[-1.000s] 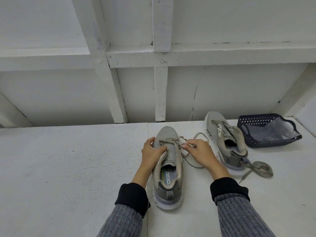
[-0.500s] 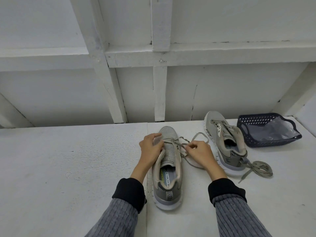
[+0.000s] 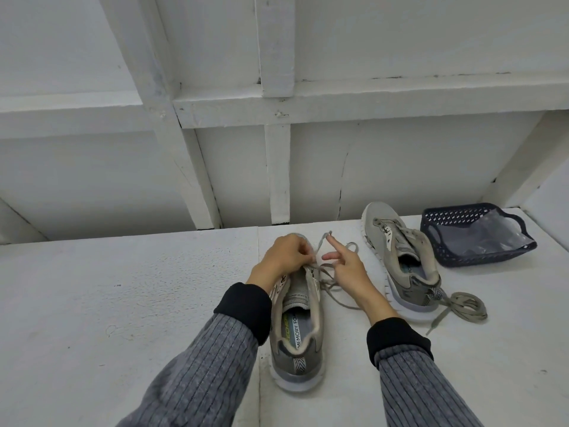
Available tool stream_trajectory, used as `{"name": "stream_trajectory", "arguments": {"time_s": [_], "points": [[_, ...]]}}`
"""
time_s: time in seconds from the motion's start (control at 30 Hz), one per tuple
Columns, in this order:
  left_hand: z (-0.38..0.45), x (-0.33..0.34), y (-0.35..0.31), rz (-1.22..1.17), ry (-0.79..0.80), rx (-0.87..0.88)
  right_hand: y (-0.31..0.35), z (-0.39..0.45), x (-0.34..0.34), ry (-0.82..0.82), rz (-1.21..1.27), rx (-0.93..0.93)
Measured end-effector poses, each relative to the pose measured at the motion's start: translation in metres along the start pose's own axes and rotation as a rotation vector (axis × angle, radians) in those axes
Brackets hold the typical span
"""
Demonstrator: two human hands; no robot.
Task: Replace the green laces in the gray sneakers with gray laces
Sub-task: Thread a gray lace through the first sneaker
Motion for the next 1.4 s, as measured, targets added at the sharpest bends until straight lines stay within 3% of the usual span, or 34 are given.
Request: {"name": "stream_trajectory", "arguments": {"time_s": [0.07,0.17,0.43,0.53,0.67,0.83,0.93,1.1,1.17,1.23,1.3,1.4], "points": [[-0.002,0.003,-0.001,-0.055,0.031,0.079,0.005,0.002,-0.001,-0.012,0.006,-0.055],[-0.013,0.001,-0.001,-0.331,0.075,0.136,0.012,0.004,-0.001,-0.038,0.008,-0.072],[-0.031,-0.038,0.023,-1.076,-0.101,0.008,0.029,0.004,0.021,0.016,0.06,-0.17],[-0.033,-0.052,0.037,-1.355,-0.136,-0.033,0.036,0.005,0.03,0.09,-0.063,-0.219],[-0.041,-0.088,0.06,-1.543,-0.332,-0.037,0.04,0.009,0.036,0.129,-0.16,-0.262],[-0.053,-0.114,0.119,-1.453,-0.68,-0.242,0.04,0.015,0.043,0.16,-0.253,-0.253],[-0.063,-0.115,0.153,-1.152,-0.811,-0.426,0.038,0.014,0.042,0.117,-0.221,-0.248],[-0.057,-0.079,0.159,-0.371,-0.52,-0.676,0.034,0.012,0.041,0.082,-0.133,-0.231],[-0.058,-0.072,0.13,-0.237,-0.595,-0.493,0.036,0.013,0.04,0.092,-0.129,-0.24],[-0.055,-0.066,0.091,-0.275,-0.598,-0.159,0.039,0.015,0.039,0.093,-0.138,-0.261],[-0.046,-0.053,0.06,-0.344,-0.417,0.047,0.04,0.017,0.039,0.097,-0.143,-0.271],[-0.031,-0.032,0.038,-0.18,-0.19,0.086,0.038,0.018,0.038,0.099,-0.13,-0.27]]}}
Point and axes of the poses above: each hand's wrist, its own z-axis towards the middle knuckle, its own x-axis out of the palm, y = z × x, the point moved 7 cm from there along z, towards the middle knuckle, and after that the axes turned 13 degrees about -x, right-handed, at the moved point
